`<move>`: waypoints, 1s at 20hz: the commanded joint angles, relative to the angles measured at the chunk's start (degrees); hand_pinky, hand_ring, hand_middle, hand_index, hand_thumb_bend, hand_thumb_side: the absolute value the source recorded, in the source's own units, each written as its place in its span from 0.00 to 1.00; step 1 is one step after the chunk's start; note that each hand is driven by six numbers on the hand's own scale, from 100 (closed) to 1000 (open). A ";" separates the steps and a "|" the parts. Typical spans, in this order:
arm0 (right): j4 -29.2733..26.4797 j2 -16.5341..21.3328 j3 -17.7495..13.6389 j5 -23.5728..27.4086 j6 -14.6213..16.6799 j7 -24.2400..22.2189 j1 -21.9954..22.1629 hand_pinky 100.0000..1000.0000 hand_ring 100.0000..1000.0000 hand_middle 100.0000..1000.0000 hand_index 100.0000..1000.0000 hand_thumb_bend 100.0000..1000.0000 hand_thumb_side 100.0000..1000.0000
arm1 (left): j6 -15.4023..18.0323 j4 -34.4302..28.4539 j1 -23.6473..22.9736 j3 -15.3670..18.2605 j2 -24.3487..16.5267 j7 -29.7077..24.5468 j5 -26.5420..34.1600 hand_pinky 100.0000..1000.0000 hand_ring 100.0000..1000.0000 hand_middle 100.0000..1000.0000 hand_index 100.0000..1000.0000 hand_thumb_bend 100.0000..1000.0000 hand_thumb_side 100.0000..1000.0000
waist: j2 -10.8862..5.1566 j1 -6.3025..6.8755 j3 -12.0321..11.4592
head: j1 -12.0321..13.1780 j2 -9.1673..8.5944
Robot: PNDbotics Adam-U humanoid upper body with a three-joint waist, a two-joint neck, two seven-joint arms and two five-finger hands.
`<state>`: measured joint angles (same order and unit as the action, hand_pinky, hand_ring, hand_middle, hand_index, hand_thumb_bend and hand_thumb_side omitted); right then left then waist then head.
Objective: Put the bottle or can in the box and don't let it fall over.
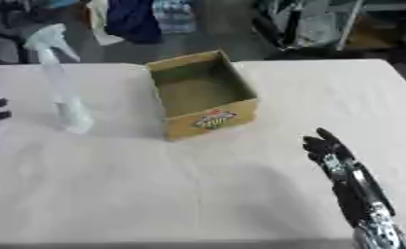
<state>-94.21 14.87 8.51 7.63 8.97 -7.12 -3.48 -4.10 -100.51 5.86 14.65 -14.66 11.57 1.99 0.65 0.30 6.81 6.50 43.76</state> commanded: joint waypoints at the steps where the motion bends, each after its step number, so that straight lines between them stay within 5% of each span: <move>1: -0.44 1.08 -0.42 -0.41 0.02 0.30 -0.58 0.94 0.89 0.82 1.00 0.00 0.79 | -0.51 -0.95 1.39 -0.32 -8.16 -1.23 -1.52 0.67 0.70 0.72 0.72 0.00 0.60 | -0.72 0.37 0.27 | -0.05 -0.13; 5: -0.23 1.32 -0.47 -0.56 0.10 0.38 -0.18 0.94 0.89 0.82 1.00 0.00 0.79 | -0.34 -0.59 3.24 -0.47 -18.32 -2.06 -3.44 0.68 0.70 0.72 0.73 0.00 0.58 | -0.93 1.04 0.41 | -0.34 -0.31; 11: -0.11 1.61 -0.34 -0.70 0.08 0.22 -0.30 0.94 0.89 0.82 1.00 0.00 0.79 | 0.61 -0.71 5.82 -0.53 -24.26 -2.69 -4.11 0.70 0.71 0.73 0.75 0.00 0.59 | -1.27 1.09 0.33 | -0.94 -0.49; 15: 0.02 2.29 -0.42 -0.86 -0.04 0.31 -0.10 0.94 0.89 0.82 1.00 0.00 0.79 | 0.69 4.23 10.05 -3.50 -32.45 -11.01 -7.14 0.73 0.75 0.77 0.82 0.04 0.60 | -1.77 1.25 0.09 | -0.65 -0.20; 20: 0.38 2.60 0.40 -0.94 -0.14 -0.39 -0.04 0.94 0.89 0.82 1.00 0.00 0.79 | 3.66 16.37 19.50 -11.90 -42.92 -26.44 -12.62 0.78 0.78 0.82 0.88 0.12 0.61 | -2.27 1.78 0.32 | -0.05 0.08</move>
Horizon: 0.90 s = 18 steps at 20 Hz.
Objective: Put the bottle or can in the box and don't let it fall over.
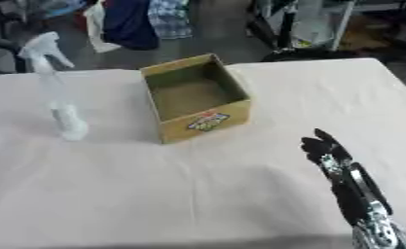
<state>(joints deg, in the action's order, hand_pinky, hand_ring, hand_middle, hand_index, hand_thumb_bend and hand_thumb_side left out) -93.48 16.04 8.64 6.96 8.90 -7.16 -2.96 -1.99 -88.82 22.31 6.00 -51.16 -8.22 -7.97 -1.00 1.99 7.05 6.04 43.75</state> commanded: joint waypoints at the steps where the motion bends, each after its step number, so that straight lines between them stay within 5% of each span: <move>1: -0.30 1.56 0.38 -0.29 -0.08 -0.48 -0.60 0.94 0.89 0.82 1.00 0.00 0.79 | 2.52 7.03 4.94 -5.04 -7.46 -9.77 -3.70 0.78 0.79 0.83 0.89 0.14 0.61 | -0.70 0.17 0.12 | 0.59 0.22; 7: -0.05 2.06 0.69 -0.30 -0.16 -0.86 -0.43 0.94 0.89 0.82 1.00 0.00 0.79 | 8.77 19.50 16.70 -12.44 -5.09 -24.32 -10.92 0.81 0.81 0.84 0.92 0.24 0.61 | -1.04 0.38 0.30 | 1.28 0.37; 18: -0.09 1.99 0.62 -0.02 -0.14 -0.81 -0.30 0.94 0.89 0.82 1.00 0.00 0.80 | 12.00 24.53 21.97 -14.90 0.66 -29.42 -13.79 0.81 0.82 0.86 0.94 0.28 0.57 | -0.64 0.10 0.81 | 2.76 0.37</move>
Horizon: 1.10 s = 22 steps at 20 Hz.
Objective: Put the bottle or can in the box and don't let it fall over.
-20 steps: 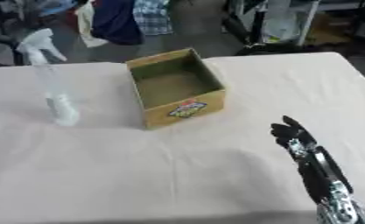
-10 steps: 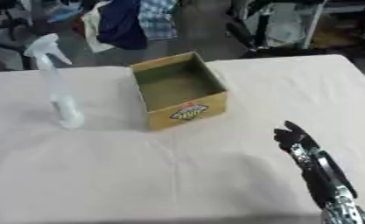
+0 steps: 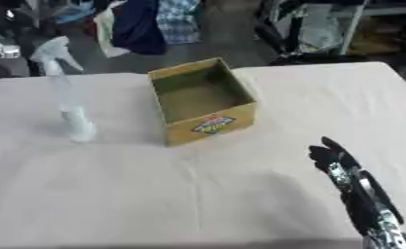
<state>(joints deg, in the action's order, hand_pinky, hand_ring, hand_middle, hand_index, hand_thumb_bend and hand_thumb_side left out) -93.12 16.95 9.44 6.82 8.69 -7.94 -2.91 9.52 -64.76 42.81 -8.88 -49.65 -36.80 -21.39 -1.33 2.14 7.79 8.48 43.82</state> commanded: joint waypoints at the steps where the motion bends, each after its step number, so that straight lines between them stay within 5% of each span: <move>1: -0.44 1.08 -0.17 0.12 0.06 -0.04 -0.35 0.94 0.89 0.82 1.00 0.00 0.80 | 0.81 0.80 1.63 -0.27 -0.61 -1.29 -0.28 0.81 0.82 0.86 0.94 0.28 0.57 | -0.30 -0.06 0.09 | 0.35 0.30; 11: -0.39 0.91 -0.18 0.14 0.03 -0.05 -0.23 0.94 0.89 0.82 1.00 0.00 0.80 | 2.03 2.82 2.63 -1.01 1.32 -0.18 0.61 0.80 0.81 0.84 0.91 0.29 0.56 | -0.56 -0.37 0.09 | 0.48 0.30; 22: -0.33 0.82 -0.19 0.21 0.01 -0.10 -0.18 0.94 0.89 0.82 1.00 0.00 0.80 | 2.53 3.81 3.20 -1.31 2.37 3.17 0.19 0.74 0.73 0.75 0.84 0.08 0.41 | -0.54 -0.54 0.33 | 0.62 0.30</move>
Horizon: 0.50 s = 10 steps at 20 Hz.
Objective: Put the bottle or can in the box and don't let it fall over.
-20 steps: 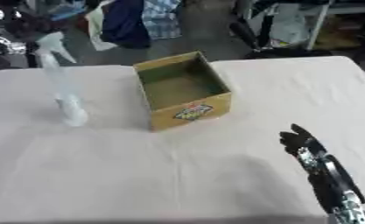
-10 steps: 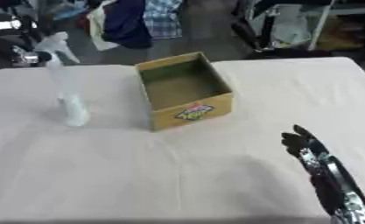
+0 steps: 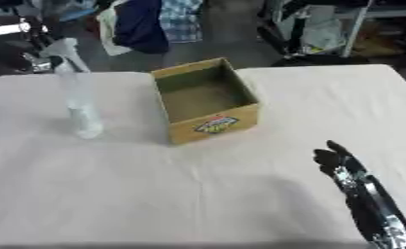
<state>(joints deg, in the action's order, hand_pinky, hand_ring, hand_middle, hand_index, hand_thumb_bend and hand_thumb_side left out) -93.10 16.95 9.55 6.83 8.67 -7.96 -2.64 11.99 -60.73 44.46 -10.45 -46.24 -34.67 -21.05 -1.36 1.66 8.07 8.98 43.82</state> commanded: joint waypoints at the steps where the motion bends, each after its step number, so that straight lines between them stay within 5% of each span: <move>1: -0.33 0.81 -0.31 0.22 0.03 -0.07 -0.45 0.94 0.89 0.82 1.00 0.00 0.80 | 0.08 -0.19 1.60 0.27 -1.01 1.36 -0.17 0.73 0.72 0.74 0.83 0.07 0.40 | -0.53 -0.05 0.07 | 0.14 0.30; 10: -0.21 0.78 -0.28 0.25 0.04 -0.15 -0.47 0.94 0.89 0.82 1.00 0.00 0.80 | 0.10 0.13 2.14 0.06 -0.52 2.89 -0.49 0.66 0.59 0.61 0.73 0.00 0.23 | -0.62 -0.02 0.19 | 0.34 0.30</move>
<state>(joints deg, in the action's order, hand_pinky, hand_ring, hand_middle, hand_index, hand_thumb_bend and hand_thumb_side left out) -92.80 16.95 9.55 6.85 8.60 -8.03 -2.51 12.06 -60.38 45.03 -10.74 -45.77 -32.14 -21.30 -1.37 1.66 8.19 9.07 43.82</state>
